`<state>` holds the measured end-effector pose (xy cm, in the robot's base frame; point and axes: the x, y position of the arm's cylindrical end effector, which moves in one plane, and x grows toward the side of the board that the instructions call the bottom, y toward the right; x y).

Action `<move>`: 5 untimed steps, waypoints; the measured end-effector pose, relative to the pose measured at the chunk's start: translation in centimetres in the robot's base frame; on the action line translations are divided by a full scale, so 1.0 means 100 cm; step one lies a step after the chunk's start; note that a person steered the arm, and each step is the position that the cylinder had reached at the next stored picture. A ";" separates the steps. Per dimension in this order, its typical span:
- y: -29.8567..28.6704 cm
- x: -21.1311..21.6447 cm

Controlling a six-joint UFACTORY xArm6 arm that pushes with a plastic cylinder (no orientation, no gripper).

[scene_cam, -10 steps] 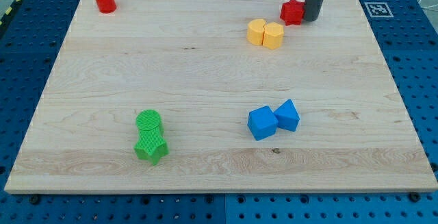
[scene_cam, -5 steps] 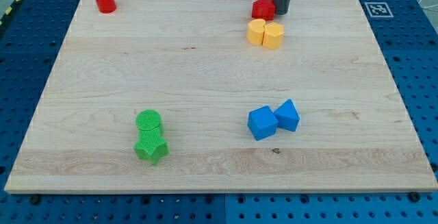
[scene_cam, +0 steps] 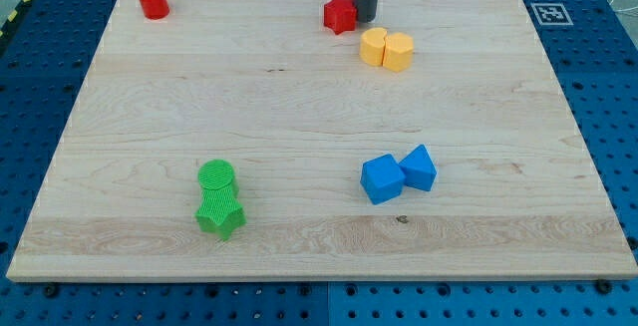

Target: Move the red star towards the red circle

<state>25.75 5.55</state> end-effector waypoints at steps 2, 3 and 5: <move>-0.022 0.000; -0.037 0.000; -0.063 0.000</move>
<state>25.75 -0.79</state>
